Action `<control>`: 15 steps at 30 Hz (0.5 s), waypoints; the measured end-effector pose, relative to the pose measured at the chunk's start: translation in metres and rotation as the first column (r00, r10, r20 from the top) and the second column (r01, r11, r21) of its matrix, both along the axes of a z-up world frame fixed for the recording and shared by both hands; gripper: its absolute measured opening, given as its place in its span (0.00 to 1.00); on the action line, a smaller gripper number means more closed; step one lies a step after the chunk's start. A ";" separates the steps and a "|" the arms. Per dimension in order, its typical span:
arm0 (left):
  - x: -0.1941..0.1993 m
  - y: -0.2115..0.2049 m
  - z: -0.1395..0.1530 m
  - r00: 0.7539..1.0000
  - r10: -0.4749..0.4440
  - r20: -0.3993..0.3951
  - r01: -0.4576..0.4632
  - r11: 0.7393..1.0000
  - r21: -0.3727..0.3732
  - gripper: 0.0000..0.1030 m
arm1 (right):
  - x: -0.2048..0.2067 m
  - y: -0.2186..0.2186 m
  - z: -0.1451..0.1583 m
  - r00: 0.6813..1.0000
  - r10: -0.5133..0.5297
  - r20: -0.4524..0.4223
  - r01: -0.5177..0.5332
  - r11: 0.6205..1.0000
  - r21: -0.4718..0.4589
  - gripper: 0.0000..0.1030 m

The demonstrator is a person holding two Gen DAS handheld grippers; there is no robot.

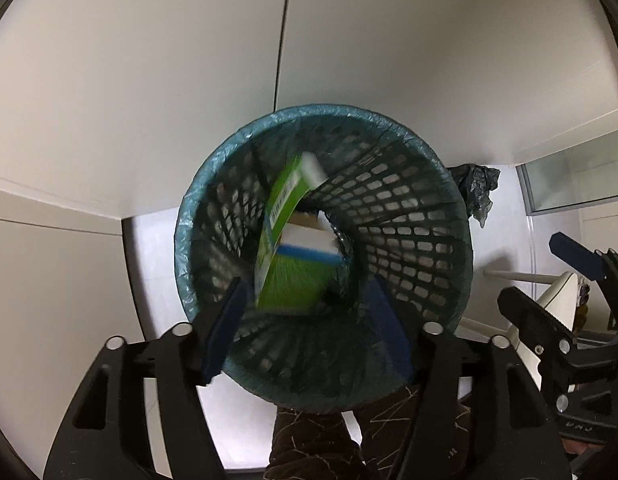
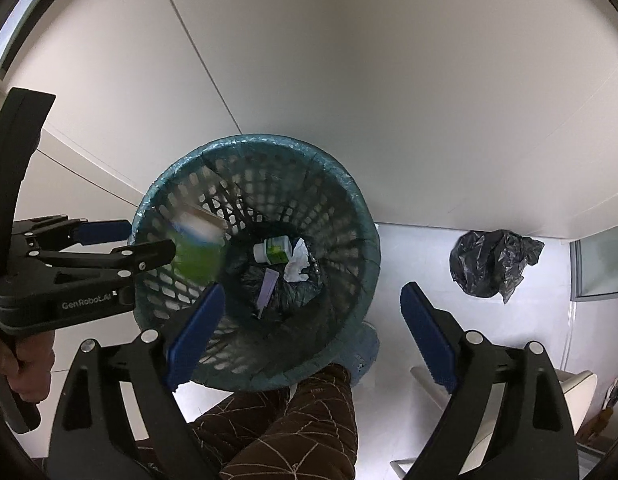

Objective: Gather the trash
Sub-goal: 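Open the left tool dropping the medicine box while the right tool drops the tissue, then raise both tools back up over the counter toward the remaining trash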

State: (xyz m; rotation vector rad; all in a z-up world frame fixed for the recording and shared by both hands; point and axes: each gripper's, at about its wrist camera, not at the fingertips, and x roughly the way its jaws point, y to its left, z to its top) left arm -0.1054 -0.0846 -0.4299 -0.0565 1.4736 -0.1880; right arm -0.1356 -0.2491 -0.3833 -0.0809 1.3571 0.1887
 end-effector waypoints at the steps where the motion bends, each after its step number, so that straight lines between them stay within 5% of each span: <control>1: 0.000 -0.003 0.000 1.000 0.000 0.000 0.000 1.000 -0.002 0.65 | 0.000 -0.001 0.000 1.000 -0.005 -0.001 0.005 1.000 0.002 0.83; 15: 0.006 0.006 0.068 0.994 0.041 0.105 -0.043 0.999 0.018 0.93 | 0.010 -0.015 0.050 0.996 -0.067 0.059 0.067 0.998 0.007 0.83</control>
